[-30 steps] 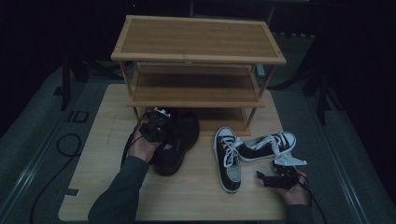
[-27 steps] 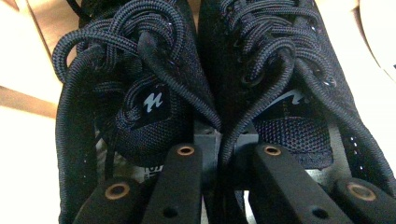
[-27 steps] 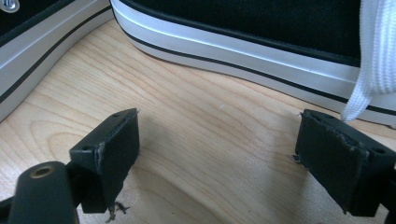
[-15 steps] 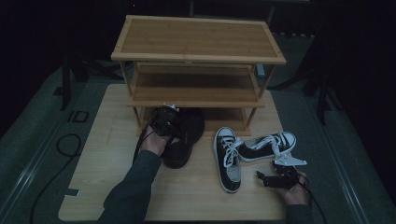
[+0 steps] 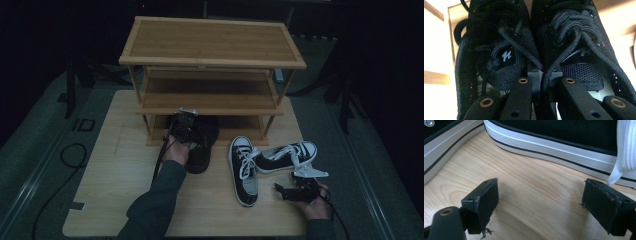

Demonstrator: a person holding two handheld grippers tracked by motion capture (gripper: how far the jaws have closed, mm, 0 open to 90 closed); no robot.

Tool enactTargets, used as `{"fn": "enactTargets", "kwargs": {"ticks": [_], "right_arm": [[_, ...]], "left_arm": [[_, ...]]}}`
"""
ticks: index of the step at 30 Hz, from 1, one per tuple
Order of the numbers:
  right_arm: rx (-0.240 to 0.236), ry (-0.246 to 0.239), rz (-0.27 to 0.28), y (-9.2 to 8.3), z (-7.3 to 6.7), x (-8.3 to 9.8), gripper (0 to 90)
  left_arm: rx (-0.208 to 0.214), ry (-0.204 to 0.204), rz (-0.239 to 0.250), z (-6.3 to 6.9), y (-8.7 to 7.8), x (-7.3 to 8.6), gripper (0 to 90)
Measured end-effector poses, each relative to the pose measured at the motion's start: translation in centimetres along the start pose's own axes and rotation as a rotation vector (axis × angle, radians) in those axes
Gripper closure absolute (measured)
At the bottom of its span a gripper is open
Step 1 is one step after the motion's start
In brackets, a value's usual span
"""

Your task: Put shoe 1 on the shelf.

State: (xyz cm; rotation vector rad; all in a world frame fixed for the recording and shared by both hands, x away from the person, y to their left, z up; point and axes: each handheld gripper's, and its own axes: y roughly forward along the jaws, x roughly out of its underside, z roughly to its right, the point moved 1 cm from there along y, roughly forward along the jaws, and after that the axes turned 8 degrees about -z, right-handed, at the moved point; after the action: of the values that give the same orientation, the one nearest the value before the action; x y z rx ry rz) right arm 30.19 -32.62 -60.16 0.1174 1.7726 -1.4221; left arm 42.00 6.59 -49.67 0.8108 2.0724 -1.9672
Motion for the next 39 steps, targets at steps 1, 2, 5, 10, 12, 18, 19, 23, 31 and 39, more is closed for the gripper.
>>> {"fn": "enactTargets", "kwargs": {"ticks": [1, 2, 5, 10, 12, 18, 19, 23, 31, 39], "right_arm": [[0.0, 0.0, 0.0, 0.0, 0.0, 0.0, 13.5], [0.0, 0.0, 0.0, 0.0, 0.0, 0.0, 13.5], [0.0, 0.0, 0.0, 0.0, 0.0, 0.0, 13.5], [0.001, -0.002, 0.0, 0.0, 0.0, 0.0, 13.5], [0.001, -0.001, -0.001, 0.0, 0.0, 0.0, 13.5], [0.001, -0.002, -0.001, 0.0, 0.0, 0.0, 13.5], [0.001, -0.002, -0.001, 0.0, 0.0, 0.0, 13.5], [0.001, 0.0, 0.0, 0.0, 0.0, 0.0, 13.5], [0.002, -0.002, -0.001, 0.0, 0.0, 0.0, 13.5], [0.001, -0.002, -0.001, 0.0, 0.0, 0.0, 13.5]], "left_arm": [[-0.003, -0.012, 0.003, 0.2, 0.0, -0.1, 84.7], [-0.01, -0.018, 0.002, 0.3, 0.1, -0.1, 83.7], [-0.025, -0.008, 0.004, 0.4, 0.1, -0.2, 71.9], [0.026, 0.03, -0.018, 0.1, -0.5, 0.0, 54.5], [0.046, 0.044, -0.018, -0.1, -0.8, 0.2, 53.0], [0.082, 0.093, 0.011, -0.7, -2.5, 0.6, 48.1], [0.089, 0.1, 0.014, -0.8, -2.7, 0.7, 47.0], [0.118, 0.131, 0.05, -1.2, -4.2, 1.4, 45.6], [0.18, 0.219, 0.06, -1.9, -5.7, 2.2, 55.0], [0.259, 0.278, 0.08, -2.4, -6.6, 3.1, 62.4]]}}
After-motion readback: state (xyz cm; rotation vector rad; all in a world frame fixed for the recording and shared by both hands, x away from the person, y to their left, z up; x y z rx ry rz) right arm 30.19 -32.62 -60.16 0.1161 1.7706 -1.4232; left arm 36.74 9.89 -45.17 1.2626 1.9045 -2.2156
